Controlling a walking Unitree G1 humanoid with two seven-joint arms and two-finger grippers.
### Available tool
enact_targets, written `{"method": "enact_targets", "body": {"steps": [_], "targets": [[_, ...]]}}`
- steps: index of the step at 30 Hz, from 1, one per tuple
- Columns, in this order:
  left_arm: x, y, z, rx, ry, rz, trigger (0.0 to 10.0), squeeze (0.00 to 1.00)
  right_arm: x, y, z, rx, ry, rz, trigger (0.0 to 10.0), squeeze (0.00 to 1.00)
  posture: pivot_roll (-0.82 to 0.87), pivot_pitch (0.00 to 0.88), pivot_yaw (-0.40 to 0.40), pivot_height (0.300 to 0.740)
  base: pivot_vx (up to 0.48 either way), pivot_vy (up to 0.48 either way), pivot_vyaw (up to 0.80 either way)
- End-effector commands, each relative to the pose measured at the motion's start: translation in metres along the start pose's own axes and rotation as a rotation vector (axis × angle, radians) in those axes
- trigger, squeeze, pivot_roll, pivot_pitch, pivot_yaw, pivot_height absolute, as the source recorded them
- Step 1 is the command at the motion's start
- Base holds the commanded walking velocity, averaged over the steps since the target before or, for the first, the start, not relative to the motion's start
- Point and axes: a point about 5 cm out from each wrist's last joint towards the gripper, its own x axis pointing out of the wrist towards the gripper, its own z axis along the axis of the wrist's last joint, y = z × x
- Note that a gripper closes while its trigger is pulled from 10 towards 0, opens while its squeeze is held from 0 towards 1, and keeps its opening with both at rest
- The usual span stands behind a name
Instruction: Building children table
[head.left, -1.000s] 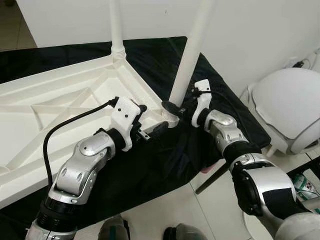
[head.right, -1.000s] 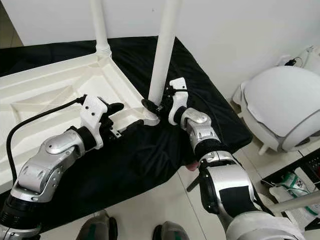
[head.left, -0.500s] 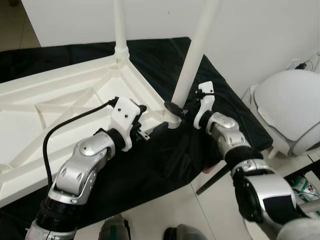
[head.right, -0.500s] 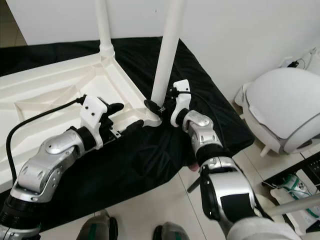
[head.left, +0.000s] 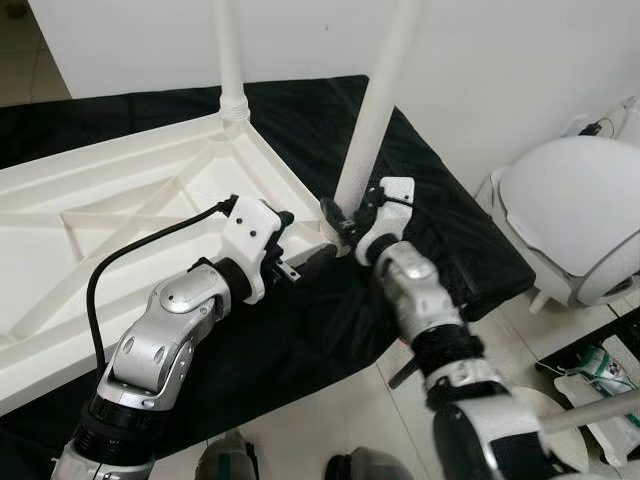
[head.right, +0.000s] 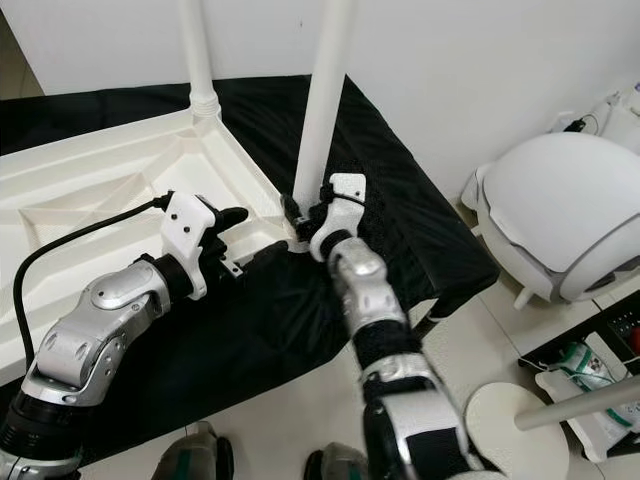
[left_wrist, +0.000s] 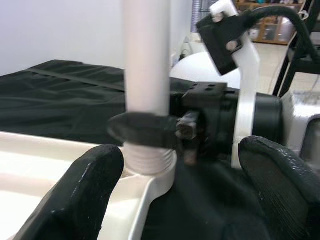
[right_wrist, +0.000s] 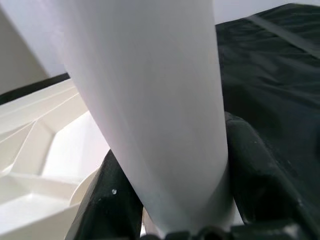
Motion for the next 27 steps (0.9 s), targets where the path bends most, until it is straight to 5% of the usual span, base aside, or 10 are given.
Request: {"method": "enact_targets", "body": {"steps": [1, 9, 10, 20, 21, 27], "targets": [[0.002, -0.003, -0.001, -0.007, 0.008, -0.017, 10.0, 0.00, -0.003, 0.009, -0.012, 0.059, 0.054, -0.026, 10.0, 0.00, 0.02, 0.000, -0.067, 0.740, 0.000, 0.000, 0.00], [0.002, -0.004, -0.002, -0.007, 0.005, -0.016, 10.0, 0.00, -0.008, 0.001, -0.008, 0.033, 0.071, -0.055, 10.0, 0.00, 0.02, 0.000, -0.077, 0.740, 0.000, 0.000, 0.00], [0.002, -0.005, -0.002, -0.007, 0.004, -0.015, 10.0, 0.00, -0.009, -0.002, -0.006, 0.042, 0.066, -0.059, 10.0, 1.00, 0.02, 0.000, -0.078, 0.740, 0.000, 0.000, 0.00], [0.001, -0.003, -0.003, -0.007, 0.008, -0.012, 10.0, 0.00, -0.012, -0.028, -0.001, -0.031, 0.089, 0.102, 10.0, 1.00, 0.02, 0.000, -0.079, 0.740, 0.000, 0.000, 0.00], [0.001, -0.003, -0.005, -0.008, 0.009, -0.007, 10.0, 0.00, -0.013, -0.034, -0.002, -0.054, 0.096, 0.139, 10.0, 0.00, 0.02, 0.000, -0.079, 0.740, 0.000, 0.000, 0.00], [0.004, 0.002, -0.016, -0.039, 0.015, 0.056, 10.0, 0.00, -0.014, -0.047, 0.003, -0.125, 0.088, 0.283, 10.0, 0.00, 0.02, 0.000, -0.075, 0.740, 0.000, 0.000, 0.00]]}}
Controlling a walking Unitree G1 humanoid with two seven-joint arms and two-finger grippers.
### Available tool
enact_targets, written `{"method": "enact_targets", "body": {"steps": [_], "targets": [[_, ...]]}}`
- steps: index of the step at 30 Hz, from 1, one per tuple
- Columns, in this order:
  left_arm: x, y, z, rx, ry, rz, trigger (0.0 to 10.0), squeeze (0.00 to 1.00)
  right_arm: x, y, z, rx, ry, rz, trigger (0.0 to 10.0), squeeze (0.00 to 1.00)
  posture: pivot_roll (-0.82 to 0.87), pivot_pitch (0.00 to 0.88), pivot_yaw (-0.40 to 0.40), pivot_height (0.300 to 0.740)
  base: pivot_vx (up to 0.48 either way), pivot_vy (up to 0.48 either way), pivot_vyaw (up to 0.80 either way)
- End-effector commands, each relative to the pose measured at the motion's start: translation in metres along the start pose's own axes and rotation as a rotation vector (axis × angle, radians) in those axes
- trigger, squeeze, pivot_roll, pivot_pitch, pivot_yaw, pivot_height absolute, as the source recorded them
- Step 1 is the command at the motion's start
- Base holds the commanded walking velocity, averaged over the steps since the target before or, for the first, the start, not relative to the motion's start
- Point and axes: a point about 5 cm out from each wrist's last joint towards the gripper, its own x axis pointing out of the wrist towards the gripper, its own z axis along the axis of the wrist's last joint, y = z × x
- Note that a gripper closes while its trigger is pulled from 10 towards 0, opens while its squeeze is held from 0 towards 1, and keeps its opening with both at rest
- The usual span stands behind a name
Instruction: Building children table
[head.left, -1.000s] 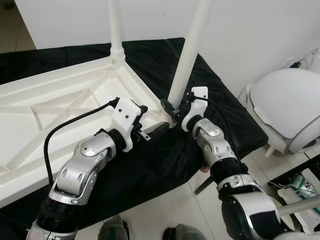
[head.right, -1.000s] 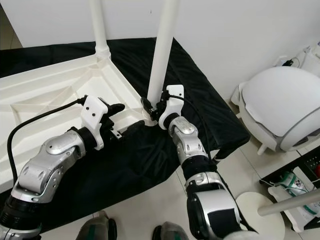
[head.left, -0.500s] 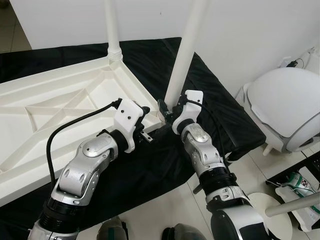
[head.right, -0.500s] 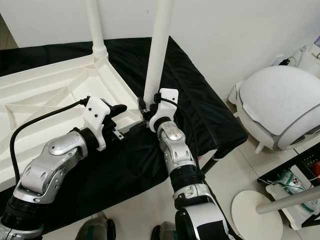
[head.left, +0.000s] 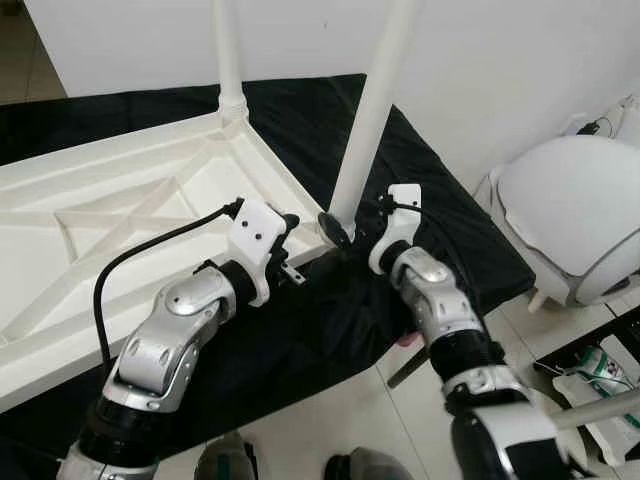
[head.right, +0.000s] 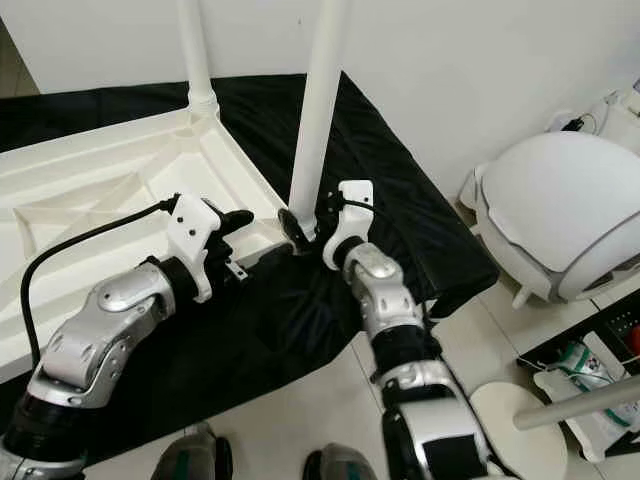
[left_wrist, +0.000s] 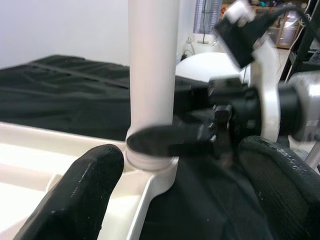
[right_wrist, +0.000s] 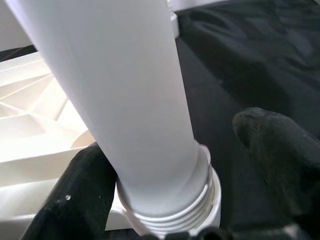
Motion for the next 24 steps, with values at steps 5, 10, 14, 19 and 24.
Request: {"method": "enact_targets", "body": {"steps": [5, 10, 14, 19, 24], "targets": [[0.000, 0.006, -0.015, -0.024, 0.026, 0.084, 10.0, 0.00, -0.001, -0.004, 0.003, -0.038, -0.005, 0.101, 10.0, 0.00, 0.01, 0.000, -0.071, 0.740, 0.000, 0.000, 0.00], [0.003, -0.002, -0.019, -0.049, 0.028, 0.071, 10.0, 0.00, 0.003, -0.008, 0.008, -0.078, -0.019, 0.193, 10.0, 0.00, 0.02, 0.000, -0.064, 0.740, 0.000, 0.000, 0.00], [0.003, -0.002, -0.019, -0.052, 0.026, 0.065, 10.0, 0.00, 0.009, -0.016, 0.020, -0.101, -0.040, 0.196, 10.0, 0.00, 0.02, 0.000, -0.064, 0.740, 0.000, 0.000, 0.00], [0.002, -0.001, -0.019, -0.045, 0.023, 0.060, 10.0, 0.00, 0.012, -0.019, 0.020, -0.098, -0.013, 0.203, 3.7, 0.00, 0.04, 0.000, -0.062, 0.740, 0.000, 0.000, 0.00], [-0.002, 0.000, -0.016, -0.037, 0.022, 0.057, 10.0, 0.00, 0.012, -0.021, 0.009, -0.090, 0.062, 0.226, 0.0, 0.00, 0.04, 0.000, -0.066, 0.740, 0.000, 0.000, 0.00]]}}
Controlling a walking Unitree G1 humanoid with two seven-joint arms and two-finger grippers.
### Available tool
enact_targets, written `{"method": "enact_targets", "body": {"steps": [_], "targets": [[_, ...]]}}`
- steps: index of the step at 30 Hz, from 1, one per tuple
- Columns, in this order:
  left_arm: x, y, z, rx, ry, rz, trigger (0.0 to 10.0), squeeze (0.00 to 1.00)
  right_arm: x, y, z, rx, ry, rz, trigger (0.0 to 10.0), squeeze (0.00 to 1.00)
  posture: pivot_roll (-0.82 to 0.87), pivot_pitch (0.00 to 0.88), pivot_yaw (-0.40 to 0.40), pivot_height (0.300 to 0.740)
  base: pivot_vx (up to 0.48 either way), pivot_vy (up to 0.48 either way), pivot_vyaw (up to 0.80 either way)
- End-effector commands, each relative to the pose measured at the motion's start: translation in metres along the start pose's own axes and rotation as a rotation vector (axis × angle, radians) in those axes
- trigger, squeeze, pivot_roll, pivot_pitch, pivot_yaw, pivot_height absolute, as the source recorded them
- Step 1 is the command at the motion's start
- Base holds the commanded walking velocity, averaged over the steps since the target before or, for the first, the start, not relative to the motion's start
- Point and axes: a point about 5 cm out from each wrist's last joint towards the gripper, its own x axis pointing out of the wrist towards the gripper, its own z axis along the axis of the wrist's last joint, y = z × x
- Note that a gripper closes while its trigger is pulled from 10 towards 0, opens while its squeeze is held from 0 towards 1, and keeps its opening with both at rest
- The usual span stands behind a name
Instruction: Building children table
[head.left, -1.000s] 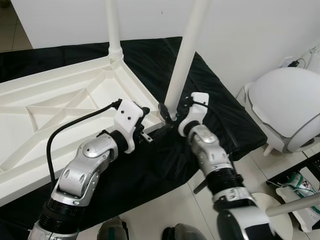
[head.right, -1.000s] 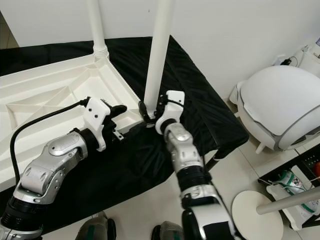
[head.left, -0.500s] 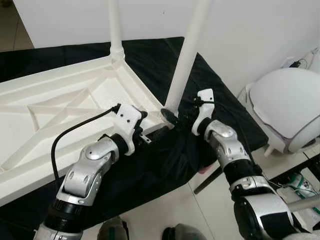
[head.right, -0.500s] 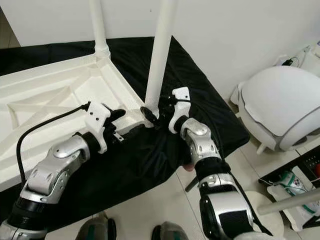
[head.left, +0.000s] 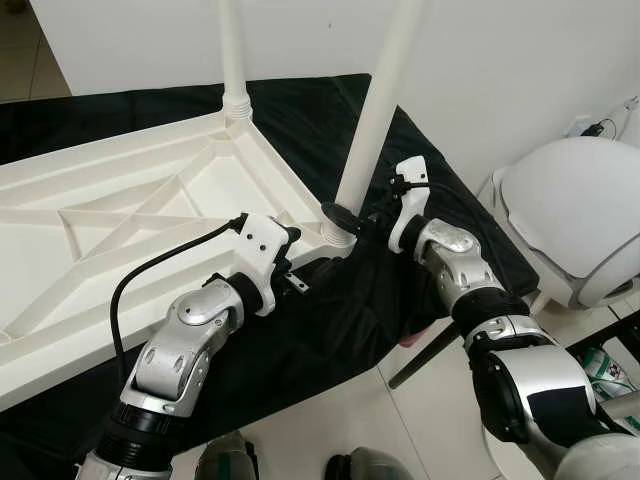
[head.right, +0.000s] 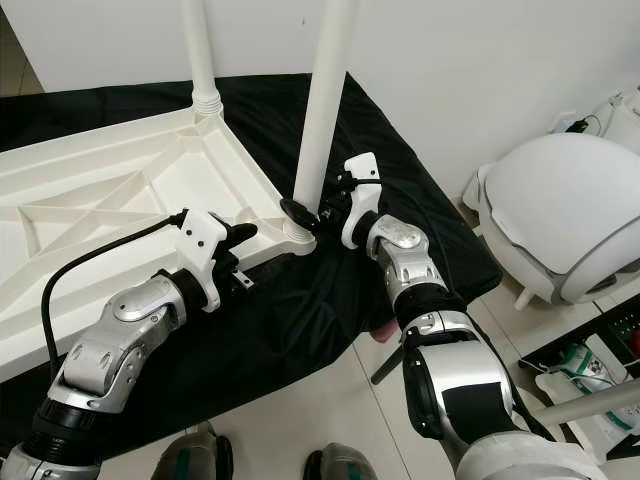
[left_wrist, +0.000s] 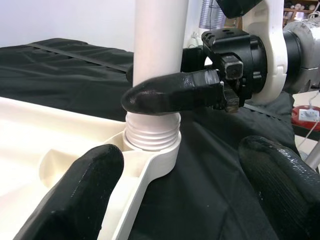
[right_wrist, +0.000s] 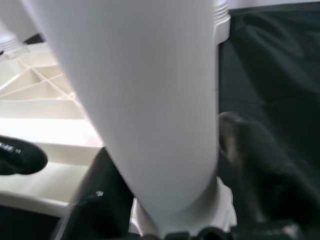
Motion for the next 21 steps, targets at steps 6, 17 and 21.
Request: {"method": "enact_targets", "body": {"steps": [6, 17, 21], "targets": [[-0.004, 0.003, 0.000, 0.007, 0.007, 0.044, 10.0, 0.00, -0.011, 0.001, -0.024, 0.033, 0.085, 0.011, 0.0, 0.00, 0.04, 0.000, -0.067, 0.740, 0.000, 0.000, 0.00], [-0.004, 0.003, 0.001, 0.007, 0.006, 0.038, 10.0, 0.00, -0.014, -0.007, -0.022, 0.119, 0.025, -0.112, 10.0, 0.00, 0.04, 0.005, -0.070, 0.740, 0.000, 0.000, 0.00], [-0.006, 0.002, 0.001, 0.003, 0.006, 0.040, 10.0, 0.00, -0.008, -0.007, -0.021, 0.095, 0.039, -0.231, 10.0, 0.00, 0.04, 0.006, -0.069, 0.740, 0.000, 0.000, 0.00]]}}
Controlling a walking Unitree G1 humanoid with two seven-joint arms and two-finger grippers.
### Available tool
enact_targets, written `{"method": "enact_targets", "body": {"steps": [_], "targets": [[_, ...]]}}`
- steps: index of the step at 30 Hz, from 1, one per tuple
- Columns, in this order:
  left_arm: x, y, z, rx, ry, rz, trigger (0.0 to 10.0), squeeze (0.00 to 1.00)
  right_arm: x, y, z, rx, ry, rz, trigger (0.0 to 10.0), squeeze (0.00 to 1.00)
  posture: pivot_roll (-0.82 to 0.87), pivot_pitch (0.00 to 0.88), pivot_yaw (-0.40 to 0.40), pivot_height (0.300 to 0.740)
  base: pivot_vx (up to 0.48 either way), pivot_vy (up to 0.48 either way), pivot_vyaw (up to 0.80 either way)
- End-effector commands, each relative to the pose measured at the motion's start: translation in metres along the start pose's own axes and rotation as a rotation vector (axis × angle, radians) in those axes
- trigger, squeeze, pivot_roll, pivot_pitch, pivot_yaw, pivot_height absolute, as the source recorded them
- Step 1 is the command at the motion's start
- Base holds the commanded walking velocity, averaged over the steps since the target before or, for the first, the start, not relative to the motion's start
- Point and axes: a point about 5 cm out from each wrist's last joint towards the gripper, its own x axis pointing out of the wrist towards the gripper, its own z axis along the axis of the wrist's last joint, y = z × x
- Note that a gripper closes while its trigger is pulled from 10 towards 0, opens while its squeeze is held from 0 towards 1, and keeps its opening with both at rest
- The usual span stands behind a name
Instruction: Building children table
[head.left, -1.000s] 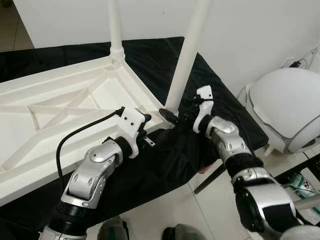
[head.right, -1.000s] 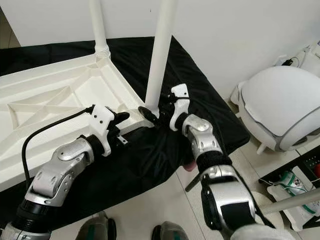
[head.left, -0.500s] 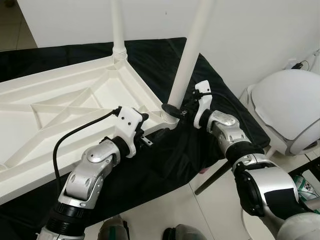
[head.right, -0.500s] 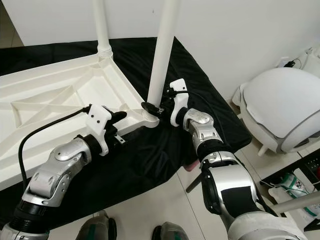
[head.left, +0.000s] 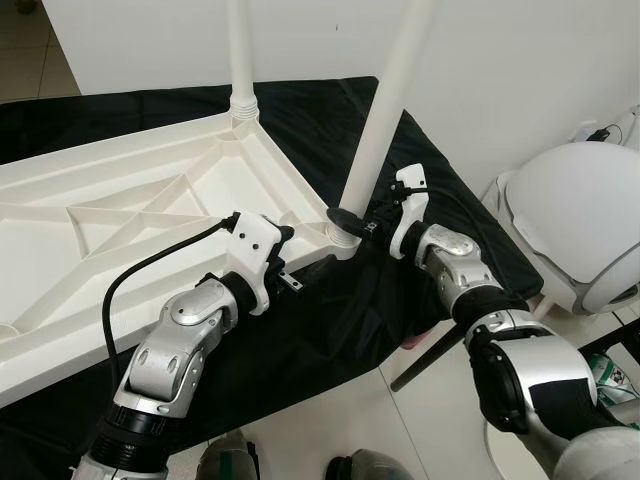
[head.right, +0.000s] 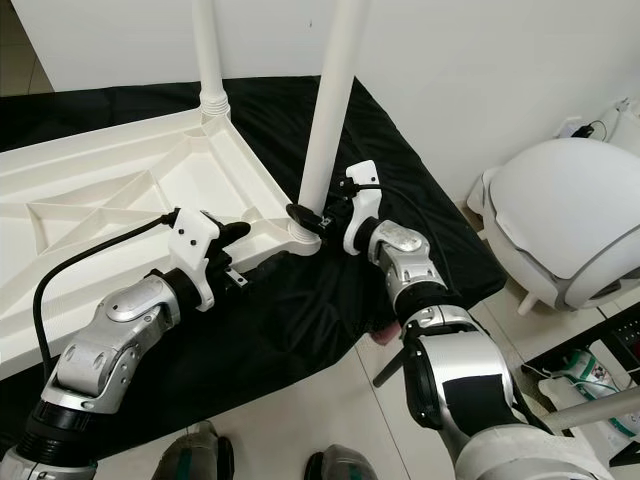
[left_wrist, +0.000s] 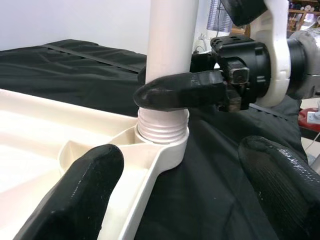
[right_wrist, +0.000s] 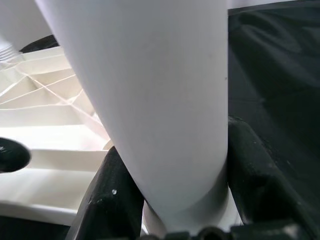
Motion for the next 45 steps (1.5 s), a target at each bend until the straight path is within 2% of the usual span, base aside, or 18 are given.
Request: {"method": "enact_targets", "body": {"steps": [1, 4, 6, 7, 9, 10, 12, 14, 17, 18, 25, 26, 27, 28, 38, 42, 43, 45], "targets": [[-0.002, 0.000, 0.001, 0.002, 0.005, 0.025, 10.0, 0.00, -0.005, -0.005, -0.015, 0.037, 0.060, -0.164, 10.0, 0.00, 0.04, 0.006, -0.068, 0.740, 0.000, 0.000, 0.00], [-0.002, 0.000, 0.001, 0.000, 0.005, 0.025, 10.0, 0.00, -0.002, -0.003, -0.015, 0.041, 0.064, -0.204, 10.0, 0.00, 0.04, 0.006, -0.067, 0.740, 0.000, 0.000, 0.00], [-0.002, 0.000, 0.001, 0.000, 0.006, 0.024, 10.0, 0.00, 0.000, -0.003, -0.016, 0.085, 0.064, -0.264, 10.0, 0.00, 0.03, 0.005, -0.065, 0.740, 0.000, 0.000, 0.00], [-0.002, 0.000, 0.001, 0.000, 0.006, 0.022, 10.0, 0.00, 0.004, 0.000, -0.015, 0.117, 0.060, -0.351, 10.0, 0.00, 0.03, 0.005, -0.064, 0.740, 0.000, 0.000, 0.00], [-0.002, 0.000, 0.001, 0.000, 0.006, 0.022, 10.0, 0.00, 0.004, 0.000, -0.015, 0.117, 0.060, -0.351, 10.0, 0.00, 0.03, 0.005, -0.064, 0.740, 0.000, 0.000, 0.00], [-0.002, 0.000, 0.001, 0.001, 0.007, 0.019, 10.0, 0.00, 0.007, 0.003, -0.014, 0.138, 0.052, -0.426, 10.0, 0.00, 0.03, 0.002, -0.063, 0.740, 0.000, 0.000, 0.00], [-0.002, 0.000, 0.001, 0.001, 0.007, 0.019, 10.0, 0.00, 0.007, 0.003, -0.014, 0.138, 0.052, -0.426, 10.0, 0.00, 0.03, 0.002, -0.063, 0.740, 0.000, 0.000, 0.00], [-0.001, 0.000, 0.001, 0.001, 0.006, 0.015, 10.0, 0.00, 0.010, 0.016, -0.009, 0.152, 0.007, -0.613, 10.0, 0.00, 0.03, 0.000, -0.068, 0.740, 0.000, 0.000, 0.00], [-0.001, 0.000, 0.001, 0.001, 0.006, 0.015, 10.0, 0.00, 0.010, 0.016, -0.009, 0.152, 0.007, -0.613, 10.0, 0.00, 0.03, 0.000, -0.068, 0.740, 0.000, 0.000, 0.00], [-0.001, 0.000, 0.001, -0.001, 0.005, 0.013, 10.0, 0.00, 0.010, 0.025, -0.006, 0.157, -0.019, -0.667, 10.0, 0.00, 0.03, 0.000, -0.071, 0.740, 0.000, 0.000, 0.00], [0.000, -0.002, 0.001, -0.003, 0.003, 0.009, 10.0, 0.00, 0.009, 0.030, -0.004, 0.146, -0.019, -0.668, 10.0, 0.00, 0.03, 0.000, -0.077, 0.740, 0.000, 0.000, 0.00], [0.001, -0.002, 0.001, -0.004, 0.002, 0.007, 10.0, 0.00, 0.008, 0.029, -0.004, 0.138, -0.014, -0.661, 10.0, 0.44, 0.02, 0.000, -0.079, 0.740, 0.000, 0.000, 0.00], [0.001, -0.002, 0.001, -0.004, 0.002, 0.006, 10.0, 0.00, 0.006, 0.028, -0.005, 0.134, -0.011, -0.657, 10.0, 0.44, 0.02, 0.000, -0.079, 0.740, 0.000, 0.000, 0.00], [0.001, -0.002, 0.001, -0.005, 0.001, 0.005, 10.0, 0.00, 0.006, 0.028, -0.005, 0.138, -0.013, -0.653, 10.0, 1.00, 0.02, 0.000, -0.082, 0.740, 0.000, 0.000, 0.00], [0.001, -0.004, 0.001, -0.007, 0.002, 0.004, 10.0, 0.00, -0.002, 0.023, -0.001, 0.156, -0.040, -0.603, 10.0, 1.00, 0.03, 0.000, -0.086, 0.740, 0.000, 0.000, 0.00], [0.001, -0.003, 0.001, -0.006, 0.003, 0.002, 10.0, 0.00, -0.005, 0.012, -0.003, 0.151, -0.035, -0.506, 10.0, 1.00, 0.02, 0.000, -0.084, 0.740, 0.000, 0.000, 0.00], [0.001, -0.003, 0.001, -0.005, 0.003, 0.001, 10.0, 0.00, -0.007, 0.007, -0.004, 0.126, -0.022, -0.459, 10.0, 0.00, 0.02, 0.000, -0.082, 0.740, 0.000, 0.000, 0.00], [0.002, -0.003, 0.001, -0.004, 0.002, 0.001, 10.0, 0.00, -0.010, 0.002, -0.006, 0.111, -0.004, -0.404, 10.0, 0.00, 0.02, 0.000, -0.082, 0.740, 0.000, 0.000, 0.00]]}}
